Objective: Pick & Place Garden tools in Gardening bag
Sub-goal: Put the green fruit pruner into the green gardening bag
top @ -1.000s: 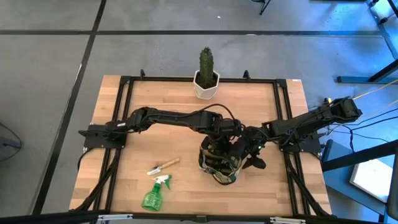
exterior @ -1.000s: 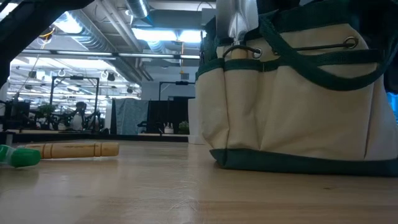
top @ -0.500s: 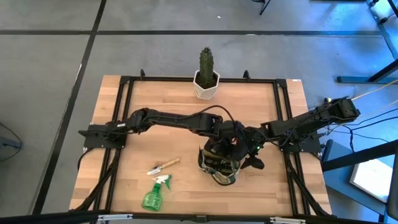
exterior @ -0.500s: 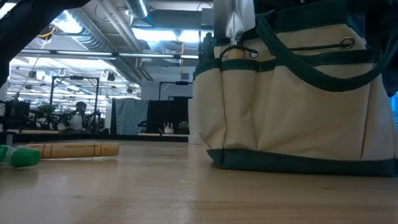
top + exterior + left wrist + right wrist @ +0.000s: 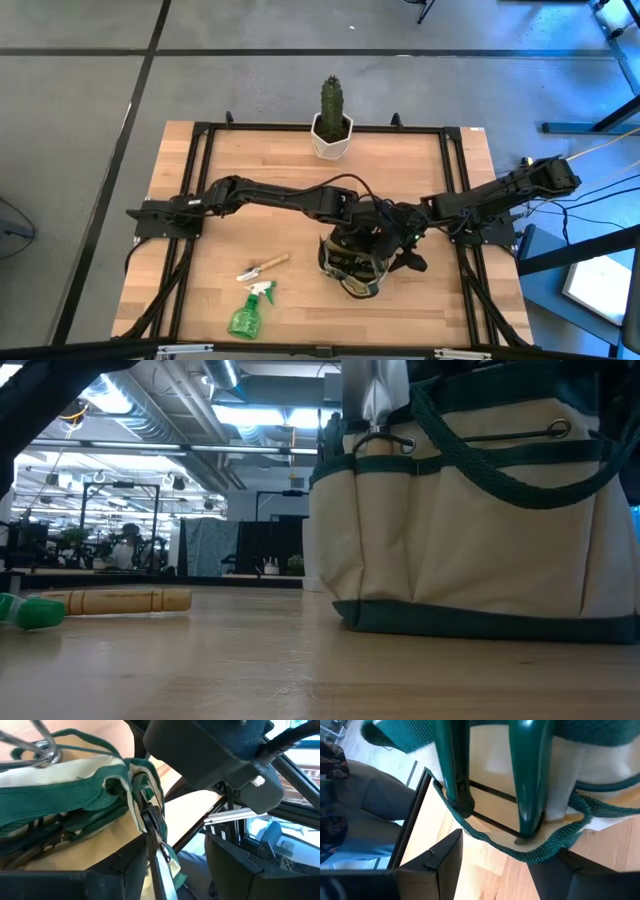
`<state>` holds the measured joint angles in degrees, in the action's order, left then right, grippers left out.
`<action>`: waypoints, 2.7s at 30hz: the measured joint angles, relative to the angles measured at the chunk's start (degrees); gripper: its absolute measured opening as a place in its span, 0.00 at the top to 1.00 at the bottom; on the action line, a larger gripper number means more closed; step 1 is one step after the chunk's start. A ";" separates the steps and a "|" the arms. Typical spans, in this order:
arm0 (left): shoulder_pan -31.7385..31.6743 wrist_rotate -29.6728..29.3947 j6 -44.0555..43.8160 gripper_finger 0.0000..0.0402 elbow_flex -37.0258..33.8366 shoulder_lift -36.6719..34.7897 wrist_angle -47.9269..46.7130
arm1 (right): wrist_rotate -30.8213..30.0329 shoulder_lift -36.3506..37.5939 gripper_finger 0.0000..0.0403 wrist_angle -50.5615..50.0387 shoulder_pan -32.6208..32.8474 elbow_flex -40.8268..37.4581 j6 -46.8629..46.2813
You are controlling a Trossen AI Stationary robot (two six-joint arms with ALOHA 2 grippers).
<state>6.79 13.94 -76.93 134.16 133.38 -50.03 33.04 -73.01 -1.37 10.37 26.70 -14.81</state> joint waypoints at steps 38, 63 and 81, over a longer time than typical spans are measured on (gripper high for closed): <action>3.38 -6.88 -1.30 0.73 -0.08 -0.24 7.10 | 1.68 18.25 0.48 15.50 -1.57 -16.00 -12.87; 11.09 -36.15 -6.94 0.79 -0.14 -5.58 -6.74 | 8.08 18.28 0.48 15.50 -3.53 -15.95 -13.11; 13.09 -40.81 -14.13 0.99 -5.77 -5.62 -7.40 | 15.98 22.58 0.48 18.89 -5.46 -14.71 -21.88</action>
<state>19.88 -26.86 -91.06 128.39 127.76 -57.42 49.02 -50.43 17.52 4.91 11.98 -36.69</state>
